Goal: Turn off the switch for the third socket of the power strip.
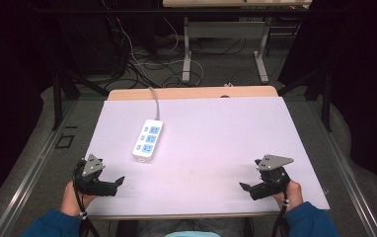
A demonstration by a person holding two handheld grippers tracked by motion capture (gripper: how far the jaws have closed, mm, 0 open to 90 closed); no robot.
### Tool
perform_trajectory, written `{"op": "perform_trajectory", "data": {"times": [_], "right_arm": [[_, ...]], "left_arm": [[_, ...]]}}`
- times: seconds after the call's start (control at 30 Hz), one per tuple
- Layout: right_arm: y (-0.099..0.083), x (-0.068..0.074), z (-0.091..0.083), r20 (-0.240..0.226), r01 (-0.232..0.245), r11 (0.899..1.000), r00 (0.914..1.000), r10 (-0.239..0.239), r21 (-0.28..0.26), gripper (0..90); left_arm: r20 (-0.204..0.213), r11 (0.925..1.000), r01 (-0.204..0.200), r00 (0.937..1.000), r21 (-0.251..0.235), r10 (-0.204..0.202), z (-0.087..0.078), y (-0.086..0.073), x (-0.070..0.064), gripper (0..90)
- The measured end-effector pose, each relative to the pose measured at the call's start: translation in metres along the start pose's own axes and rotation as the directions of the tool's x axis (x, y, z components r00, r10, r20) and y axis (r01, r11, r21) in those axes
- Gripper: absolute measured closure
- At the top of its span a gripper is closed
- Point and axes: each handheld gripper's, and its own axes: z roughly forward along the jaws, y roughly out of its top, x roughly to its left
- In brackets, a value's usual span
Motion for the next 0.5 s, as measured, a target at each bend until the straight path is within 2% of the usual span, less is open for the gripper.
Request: {"op": "perform_trajectory", "data": {"times": [0.5], "right_arm": [[-0.0002, 0.0010, -0.0003, 0.000, -0.008, 1.000, 1.0000, 0.008, 0.004, 4.2]], "left_arm": [[0.002, 0.9996, 0.026, 0.9997, -0.011, -0.026, -0.0017, -0.0053, 0.0036, 0.3]]}}
